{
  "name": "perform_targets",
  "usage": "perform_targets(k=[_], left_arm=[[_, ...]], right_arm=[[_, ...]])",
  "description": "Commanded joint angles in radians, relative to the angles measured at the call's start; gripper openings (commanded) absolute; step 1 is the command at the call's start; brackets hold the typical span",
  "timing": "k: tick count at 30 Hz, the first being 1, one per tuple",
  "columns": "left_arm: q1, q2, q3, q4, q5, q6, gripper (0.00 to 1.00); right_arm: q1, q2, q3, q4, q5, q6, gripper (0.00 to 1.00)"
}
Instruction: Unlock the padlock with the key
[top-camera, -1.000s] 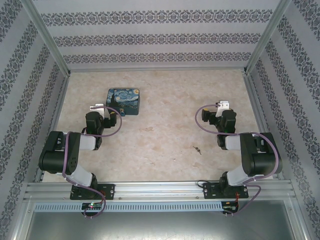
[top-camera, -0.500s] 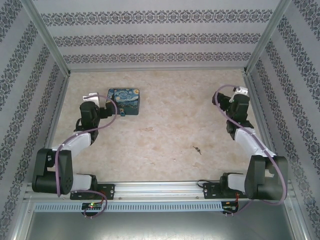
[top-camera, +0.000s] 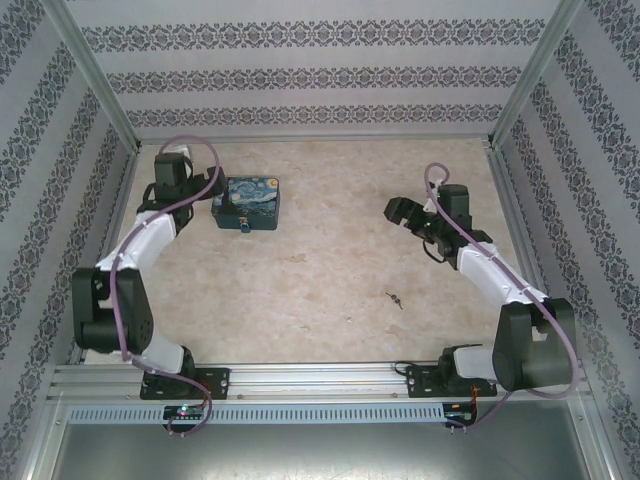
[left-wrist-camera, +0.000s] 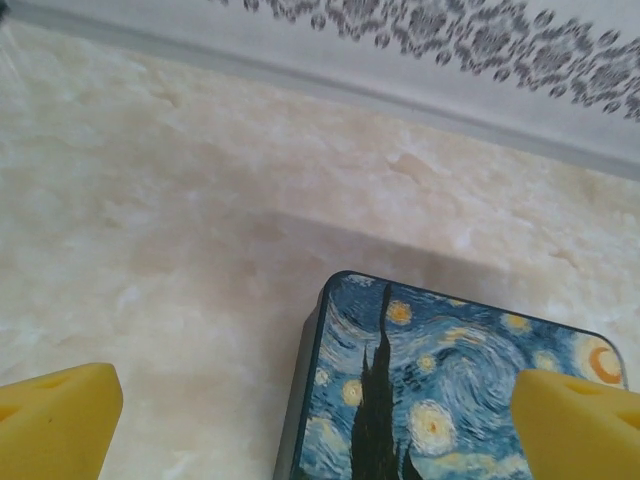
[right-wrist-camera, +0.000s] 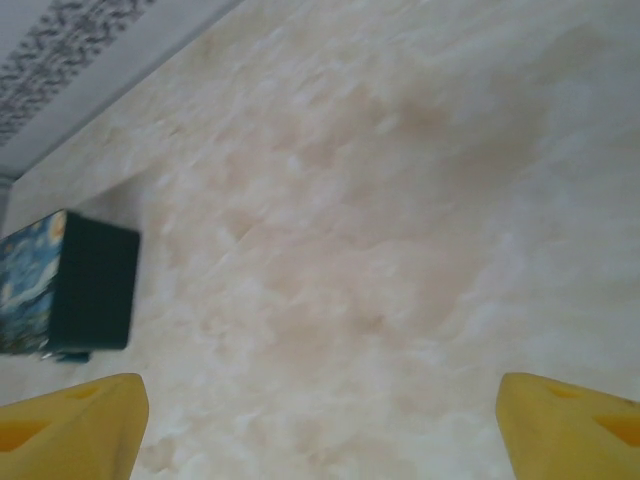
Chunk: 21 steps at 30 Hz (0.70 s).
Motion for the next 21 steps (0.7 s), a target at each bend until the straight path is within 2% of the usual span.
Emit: perform_targets(k=[1, 5, 9, 14, 21], left_arm=[[0.029, 0.092, 0.084, -0.124, 0.105, -0.009, 1.0], [0.041, 0.205, 0.178, -0.149, 0.162, 0.002, 1.0], [0.038, 0.286, 0.248, -0.163, 0.218, -0.025, 1.0], [0.025, 0.324, 0.248, -0.108, 0.271, -0.084, 1.0], [-0.042, 0.329, 0.23, -0.065, 0.313, -0.118, 1.0]], right_arm=[[0.045, -0.011, 0.02, -0.028, -0.008, 0.068, 0.89], [0.099, -0.026, 0.012, -0.037, 0.033, 0.079, 0.9], [0.11, -0.032, -0.004, -0.036, 0.066, 0.088, 0.9], [0.11, -0.016, -0.006, -0.036, 0.069, 0.082, 0.9], [0.11, 0.002, -0.006, -0.043, 0.071, 0.072, 0.91]])
